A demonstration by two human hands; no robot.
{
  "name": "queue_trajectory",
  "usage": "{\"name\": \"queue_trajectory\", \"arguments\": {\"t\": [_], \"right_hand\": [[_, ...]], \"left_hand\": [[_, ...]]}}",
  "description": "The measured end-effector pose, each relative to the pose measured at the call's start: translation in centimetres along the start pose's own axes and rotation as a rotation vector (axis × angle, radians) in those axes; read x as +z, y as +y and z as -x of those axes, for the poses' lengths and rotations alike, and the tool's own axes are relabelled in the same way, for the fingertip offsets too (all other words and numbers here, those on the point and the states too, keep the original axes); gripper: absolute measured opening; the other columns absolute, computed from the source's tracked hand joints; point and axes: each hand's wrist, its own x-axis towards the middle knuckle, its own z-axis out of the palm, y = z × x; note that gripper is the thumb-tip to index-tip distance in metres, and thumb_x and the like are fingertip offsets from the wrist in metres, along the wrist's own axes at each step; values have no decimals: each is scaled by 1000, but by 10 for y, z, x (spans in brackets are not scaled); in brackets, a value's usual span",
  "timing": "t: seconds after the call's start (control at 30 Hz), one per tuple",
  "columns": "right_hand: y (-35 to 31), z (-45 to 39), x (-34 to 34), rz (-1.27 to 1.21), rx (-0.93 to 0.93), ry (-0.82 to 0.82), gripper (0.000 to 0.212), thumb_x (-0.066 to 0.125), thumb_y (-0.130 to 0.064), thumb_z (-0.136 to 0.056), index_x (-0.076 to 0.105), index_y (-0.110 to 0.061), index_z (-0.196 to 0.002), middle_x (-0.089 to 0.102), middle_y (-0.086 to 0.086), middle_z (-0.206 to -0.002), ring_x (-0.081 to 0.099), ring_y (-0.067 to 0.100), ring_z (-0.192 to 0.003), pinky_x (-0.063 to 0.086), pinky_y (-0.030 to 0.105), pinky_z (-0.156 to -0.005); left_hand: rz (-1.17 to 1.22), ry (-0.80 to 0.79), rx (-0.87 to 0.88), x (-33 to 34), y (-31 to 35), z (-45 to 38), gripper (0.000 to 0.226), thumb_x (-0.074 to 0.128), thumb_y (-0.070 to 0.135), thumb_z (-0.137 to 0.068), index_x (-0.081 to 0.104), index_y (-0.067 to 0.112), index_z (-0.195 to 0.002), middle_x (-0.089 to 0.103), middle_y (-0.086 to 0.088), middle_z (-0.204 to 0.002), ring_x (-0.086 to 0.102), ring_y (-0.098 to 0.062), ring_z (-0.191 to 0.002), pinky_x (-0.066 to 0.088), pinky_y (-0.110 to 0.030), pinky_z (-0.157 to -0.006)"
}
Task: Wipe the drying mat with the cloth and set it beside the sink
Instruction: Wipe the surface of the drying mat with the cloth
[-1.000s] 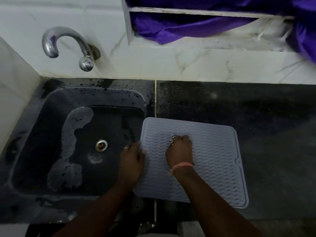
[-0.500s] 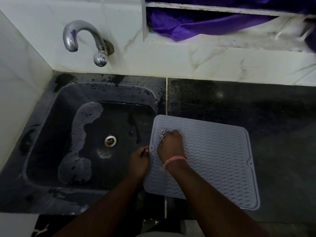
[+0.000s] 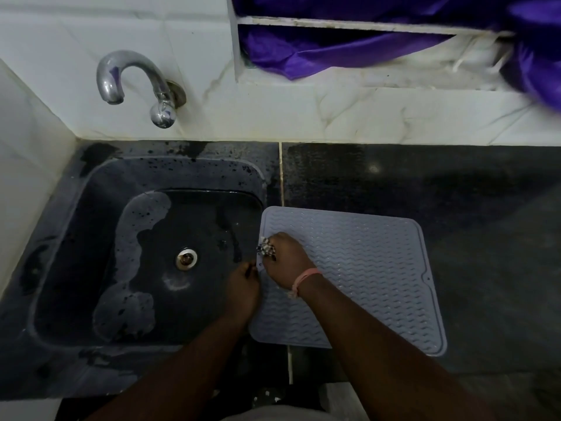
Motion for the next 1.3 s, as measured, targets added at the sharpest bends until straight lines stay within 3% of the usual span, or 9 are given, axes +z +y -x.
{"name": "queue_trajectory", "arguments": {"t": [0.07, 0.23, 0.37, 0.47, 0.57, 0.77, 0.97, 1.13, 1.3], "right_hand": [[5, 9, -7, -90, 34, 49, 7, 62, -10, -87, 65, -4, -88, 59, 10, -94, 56, 20, -86, 45, 27, -78], [33, 27, -46, -220, 300, 315, 14, 63, -10, -88, 68, -2, -99, 65, 14, -103, 61, 24, -96, 48, 30, -91], [66, 50, -78, -184, 501, 435, 15, 61, -16, -91, 69, -4, -89, 66, 7, -89, 60, 21, -84, 44, 25, -78], [102, 75, -99, -154, 638, 593, 23, 55, -9, -90, 63, -2, -69, 64, 12, -73, 59, 27, -70, 36, 25, -62], [130, 99, -121, -139, 720, 555, 21, 52, 2, -84, 65, 7, -68, 64, 27, -74, 65, 40, -74, 50, 36, -66], [159, 116, -150, 28, 862, 574, 32, 52, -20, -95, 68, 5, -109, 67, 30, -107, 64, 43, -101, 49, 40, -86], [158, 110, -137, 127, 804, 541, 30, 51, -20, -96, 66, 5, -103, 68, 26, -102, 65, 41, -95, 50, 38, -78], [154, 102, -135, 136, 736, 514, 20, 53, -9, -92, 65, 6, -95, 67, 26, -96, 65, 39, -89, 49, 34, -75], [154, 89, -133, 166, 670, 434, 30, 39, -9, -91, 65, 4, -86, 66, 24, -95, 61, 39, -95, 44, 38, -90]], "left_hand": [[-17, 31, 47, 3, 8, 3, 19, 52, 14, -99, 72, 15, -100, 71, 1, -99, 64, -5, -87, 49, -19, -76], [73, 24, 89, 9, 26, 0, 33, 53, 2, -97, 62, 30, -112, 64, 18, -95, 58, 8, -86, 47, -6, -73], [-24, -4, 106, 11, 23, -3, 38, 51, 4, -97, 60, 15, -132, 67, 1, -122, 62, -9, -104, 45, -12, -82], [-160, -11, 99, 10, 14, -11, 40, 52, 13, -98, 55, 16, -138, 63, -4, -132, 59, -20, -119, 47, -39, -105], [-256, 26, 91, 13, 6, -22, 42, 49, 24, -94, 55, 21, -135, 64, -5, -130, 60, -23, -118, 46, -50, -105], [-284, 37, 130, 18, -6, -31, 52, 46, 40, -80, 57, 26, -129, 68, -1, -119, 64, -21, -107, 52, -50, -95], [-293, 50, 139, 22, 1, -24, 38, 52, 23, -93, 58, 24, -131, 66, -2, -122, 62, -24, -109, 50, -43, -93], [-324, 71, 136, 24, 4, -21, 38, 53, 29, -97, 57, 24, -134, 66, -4, -124, 61, -26, -113, 48, -43, -95], [-346, 61, 152, 23, 4, -21, 43, 53, 29, -97, 53, 24, -139, 62, -3, -131, 58, -26, -120, 47, -47, -102]]}}
